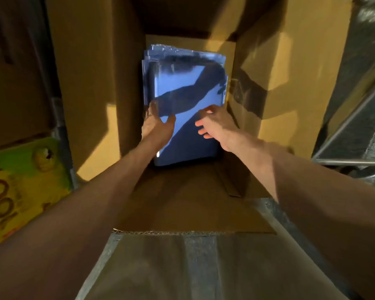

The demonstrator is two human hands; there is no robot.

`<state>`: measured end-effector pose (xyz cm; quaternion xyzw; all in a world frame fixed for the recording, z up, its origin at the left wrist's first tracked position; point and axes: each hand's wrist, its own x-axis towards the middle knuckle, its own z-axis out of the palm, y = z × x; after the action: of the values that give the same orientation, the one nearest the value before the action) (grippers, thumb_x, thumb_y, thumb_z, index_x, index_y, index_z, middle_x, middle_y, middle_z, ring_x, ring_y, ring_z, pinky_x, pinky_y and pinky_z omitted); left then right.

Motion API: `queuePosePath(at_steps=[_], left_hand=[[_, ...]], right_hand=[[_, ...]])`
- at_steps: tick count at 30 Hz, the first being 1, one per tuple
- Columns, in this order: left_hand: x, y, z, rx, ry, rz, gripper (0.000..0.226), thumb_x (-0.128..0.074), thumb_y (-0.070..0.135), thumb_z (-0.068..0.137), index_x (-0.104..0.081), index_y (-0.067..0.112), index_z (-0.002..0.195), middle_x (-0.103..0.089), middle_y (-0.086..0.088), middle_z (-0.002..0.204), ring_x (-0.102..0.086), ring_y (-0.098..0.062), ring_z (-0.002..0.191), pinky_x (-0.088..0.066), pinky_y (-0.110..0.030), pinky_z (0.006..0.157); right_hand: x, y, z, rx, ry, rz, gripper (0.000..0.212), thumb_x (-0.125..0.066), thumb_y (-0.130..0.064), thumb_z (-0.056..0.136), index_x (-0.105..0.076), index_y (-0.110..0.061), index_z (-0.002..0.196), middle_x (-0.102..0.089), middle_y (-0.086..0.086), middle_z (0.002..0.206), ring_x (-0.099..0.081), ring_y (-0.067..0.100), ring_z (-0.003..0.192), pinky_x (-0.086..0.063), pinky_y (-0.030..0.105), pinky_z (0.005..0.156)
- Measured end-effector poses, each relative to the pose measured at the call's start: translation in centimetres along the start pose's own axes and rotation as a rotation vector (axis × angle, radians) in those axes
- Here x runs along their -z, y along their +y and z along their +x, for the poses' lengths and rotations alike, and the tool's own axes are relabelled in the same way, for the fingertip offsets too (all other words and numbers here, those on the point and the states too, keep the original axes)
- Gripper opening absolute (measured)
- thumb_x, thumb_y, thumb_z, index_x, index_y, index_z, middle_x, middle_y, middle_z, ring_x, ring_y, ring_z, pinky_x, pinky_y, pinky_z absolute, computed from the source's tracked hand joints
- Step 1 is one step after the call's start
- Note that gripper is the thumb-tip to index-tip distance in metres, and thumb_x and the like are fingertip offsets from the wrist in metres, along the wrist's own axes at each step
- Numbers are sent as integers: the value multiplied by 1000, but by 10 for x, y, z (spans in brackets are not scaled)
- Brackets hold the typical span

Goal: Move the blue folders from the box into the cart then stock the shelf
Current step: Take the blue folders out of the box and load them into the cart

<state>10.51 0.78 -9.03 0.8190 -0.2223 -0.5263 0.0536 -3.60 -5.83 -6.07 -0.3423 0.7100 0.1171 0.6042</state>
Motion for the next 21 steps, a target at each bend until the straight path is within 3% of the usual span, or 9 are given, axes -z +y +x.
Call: queuePosePath(at_steps=[2, 4, 6, 10, 13, 15, 18, 20, 21], left_hand=[[-7, -1, 9, 42, 34, -67, 62, -53, 44, 101, -29, 27, 156, -49, -2, 150, -51, -27, 131, -41, -28, 91], [-13, 3, 14, 92, 70, -146, 62, -53, 49, 98, -33, 28, 154, -56, -2, 142, -57, -28, 123, -44, -31, 87], [-14, 6, 16, 116, 116, -226, 65, -57, 47, 95, -36, 29, 153, -60, 1, 137, -60, -22, 114, -45, -30, 83], [-10, 7, 18, 90, 65, -259, 70, -61, 38, 90, -35, 25, 154, -64, 3, 131, -63, -18, 112, -44, -23, 75], [-5, 14, 11, 75, -138, -291, 84, -65, 36, 88, -24, 19, 159, -53, 3, 146, -60, -16, 120, -50, -33, 93], [-2, 18, 9, 76, -212, -259, 80, -66, 30, 91, -26, 19, 159, -42, 5, 155, -56, -16, 125, -50, -37, 100], [0, 24, 7, 39, -271, -274, 53, -64, 16, 91, -51, 24, 142, -54, 1, 142, -60, -18, 117, -51, -26, 83], [2, 28, 0, -8, -324, -267, 54, -62, 8, 90, -54, 23, 141, -57, 3, 132, -59, -16, 109, -45, -20, 74], [2, 29, -5, -39, -351, -257, 58, -62, 5, 89, -51, 23, 144, -55, 3, 134, -56, -17, 115, -44, -22, 78]], right_hand=[[-1, 6, 10, -19, -36, 7, 26, -46, -20, 103, -58, -6, 121, -70, 15, 114, -70, 32, 101, -60, 43, 86], [-3, 12, 20, -54, -54, 56, 31, -45, -23, 104, -55, -10, 131, -69, 6, 111, -70, 20, 91, -59, 29, 69], [-9, 13, 27, -72, -36, 117, 31, -47, -26, 103, -55, -13, 130, -70, 3, 106, -69, 16, 85, -53, 22, 59], [-18, 0, 28, -30, -6, 186, 22, -47, -29, 99, -58, -14, 113, -69, 4, 97, -63, 17, 75, -51, 24, 60], [-20, -16, 21, 48, 40, 137, 25, -48, -35, 98, -61, -14, 101, -69, 11, 100, -63, 22, 84, -57, 39, 78], [-19, -22, 22, 106, 87, 63, 25, -50, -40, 98, -61, -18, 102, -67, 3, 101, -65, 27, 100, -54, 45, 91], [-10, -32, 25, 115, 146, 10, 38, -54, -47, 96, -60, -18, 119, -64, 0, 113, -61, 23, 107, -48, 32, 88], [-4, -34, 28, 83, 179, 46, 55, -61, -54, 91, -54, -18, 132, -62, 1, 126, -59, 22, 109, -49, 34, 92], [-3, -35, 31, 83, 186, 75, 60, -65, -55, 88, -53, -18, 133, -61, 0, 127, -59, 22, 111, -50, 36, 96]])
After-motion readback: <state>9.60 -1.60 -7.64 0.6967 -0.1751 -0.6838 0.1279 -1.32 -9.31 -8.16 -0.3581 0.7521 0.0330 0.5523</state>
